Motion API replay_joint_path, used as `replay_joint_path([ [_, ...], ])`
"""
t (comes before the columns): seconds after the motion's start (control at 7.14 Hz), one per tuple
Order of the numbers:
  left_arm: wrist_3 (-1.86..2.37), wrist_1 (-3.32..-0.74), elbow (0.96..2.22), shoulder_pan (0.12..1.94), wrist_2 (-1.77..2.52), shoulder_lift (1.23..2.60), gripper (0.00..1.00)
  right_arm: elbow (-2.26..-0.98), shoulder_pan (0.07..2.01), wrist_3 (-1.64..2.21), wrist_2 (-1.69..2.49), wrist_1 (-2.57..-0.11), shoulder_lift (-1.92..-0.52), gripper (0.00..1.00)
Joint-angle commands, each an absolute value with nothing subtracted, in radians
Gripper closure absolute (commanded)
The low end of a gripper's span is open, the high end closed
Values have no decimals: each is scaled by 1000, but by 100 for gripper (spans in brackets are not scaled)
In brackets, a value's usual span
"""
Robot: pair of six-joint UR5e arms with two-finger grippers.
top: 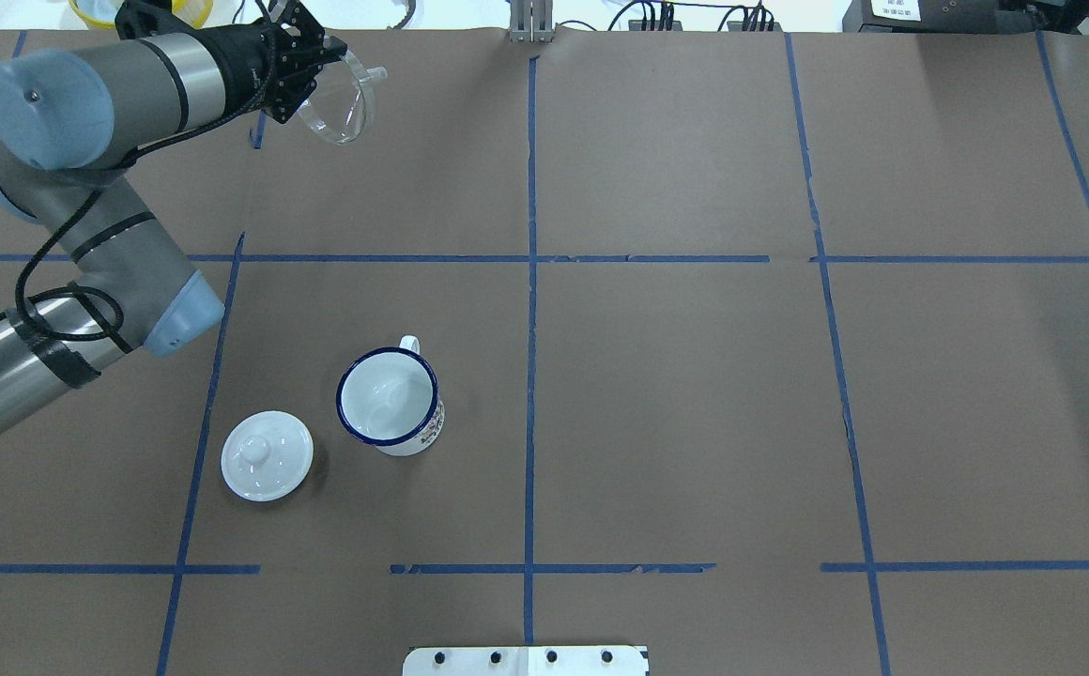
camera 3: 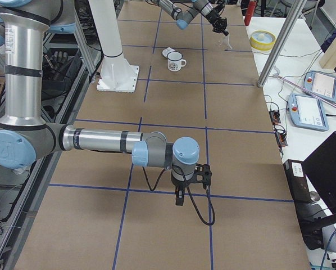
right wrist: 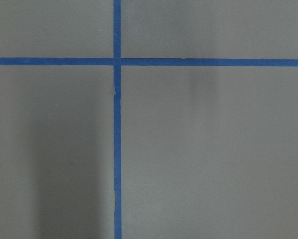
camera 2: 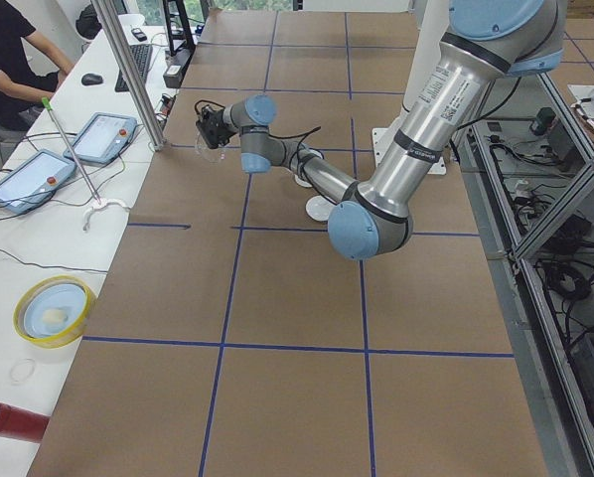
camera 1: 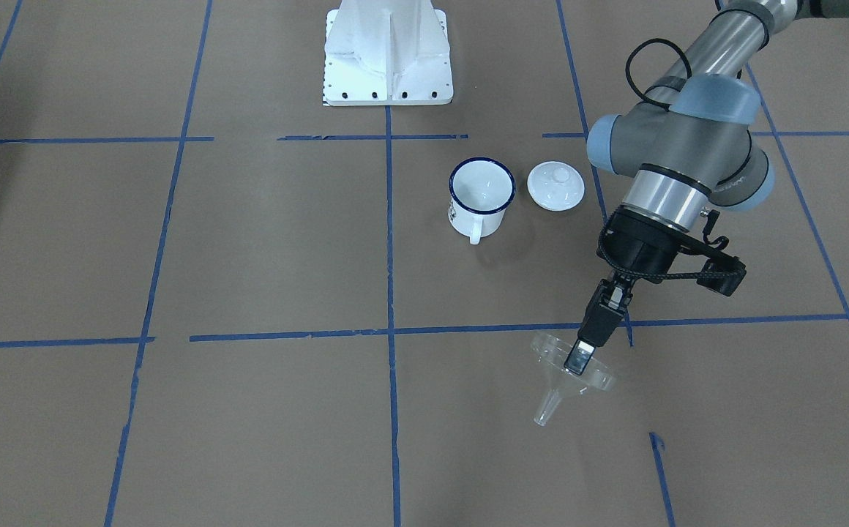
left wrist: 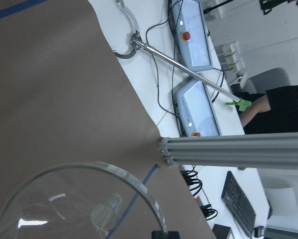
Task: Remove funnel from cup
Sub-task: 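Lift the funnel up out of the mug with the left gripper, then lower the funnel onto the table farther from the robot and release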
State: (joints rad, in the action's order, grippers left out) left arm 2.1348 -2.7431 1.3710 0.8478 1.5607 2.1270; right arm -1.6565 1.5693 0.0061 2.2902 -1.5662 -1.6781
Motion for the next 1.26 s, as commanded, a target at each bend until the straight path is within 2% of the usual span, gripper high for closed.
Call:
replay_joint_path([
  [0.0, 2152, -2938, 1223, 778, 1427, 2126, 100, -1657, 1569, 6, 2290, -1566, -1678, 0],
  [1.12, 2158, -3005, 1195, 726, 1430, 2056, 100, -1657, 1569, 6, 2290, -1566, -1678, 0],
])
